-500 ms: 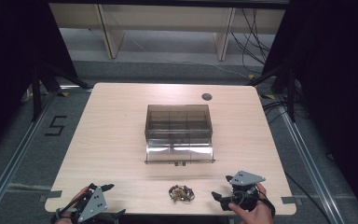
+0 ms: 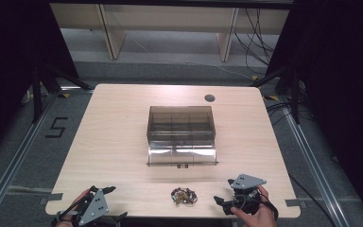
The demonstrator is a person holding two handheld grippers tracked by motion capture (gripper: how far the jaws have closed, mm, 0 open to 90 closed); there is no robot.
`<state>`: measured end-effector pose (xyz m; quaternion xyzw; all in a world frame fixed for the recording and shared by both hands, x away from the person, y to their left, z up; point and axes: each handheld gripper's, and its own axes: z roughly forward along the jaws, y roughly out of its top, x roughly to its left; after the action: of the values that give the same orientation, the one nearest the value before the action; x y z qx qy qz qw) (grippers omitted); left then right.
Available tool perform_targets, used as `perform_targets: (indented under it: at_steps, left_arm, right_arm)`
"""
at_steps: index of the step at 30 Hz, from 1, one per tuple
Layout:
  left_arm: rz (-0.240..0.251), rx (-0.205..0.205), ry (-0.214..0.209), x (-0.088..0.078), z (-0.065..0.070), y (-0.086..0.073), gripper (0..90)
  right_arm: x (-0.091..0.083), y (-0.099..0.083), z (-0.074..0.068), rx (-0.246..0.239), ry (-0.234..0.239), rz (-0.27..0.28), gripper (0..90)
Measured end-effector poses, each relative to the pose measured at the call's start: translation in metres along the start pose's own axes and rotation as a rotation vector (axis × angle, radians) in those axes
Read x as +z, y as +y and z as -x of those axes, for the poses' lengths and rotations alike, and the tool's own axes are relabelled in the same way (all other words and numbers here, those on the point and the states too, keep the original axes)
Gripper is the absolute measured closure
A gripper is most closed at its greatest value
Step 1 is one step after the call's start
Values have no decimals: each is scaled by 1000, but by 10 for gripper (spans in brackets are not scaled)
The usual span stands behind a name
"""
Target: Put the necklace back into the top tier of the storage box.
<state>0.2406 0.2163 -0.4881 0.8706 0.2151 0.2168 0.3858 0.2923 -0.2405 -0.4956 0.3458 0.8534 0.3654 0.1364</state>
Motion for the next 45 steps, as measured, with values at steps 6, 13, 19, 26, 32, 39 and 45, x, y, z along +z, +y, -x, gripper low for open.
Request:
perform_targets:
  at_steps: [6,13,19,26,32,39,45]
  left_arm:
    - [-7,11,17,0,0,0,152]
    - [-14,-6,-11,1,1,0,152]
    - [-12,-4,-7,1,1,0,152]
    - [-3,-17,-12,2,2,0,152]
    - [-26,10,-7,1,0,0,152]
    - [-21,3,-9,1,0,0,151]
    - [1,-9,-7,2,1,0,151]
  right_arm:
    - [2,2,-2,-35,22,-29,200]
    - [4,8,-9,-44,51,-51,199]
    - [9,16,-16,-69,63,-37,197]
    - [14,22,-25,-114,94,-58,197]
    - [17,28,-32,-150,103,-65,208]
    - [23,36,-42,-196,128,-90,222]
    - [26,39,-46,-211,137,-109,230]
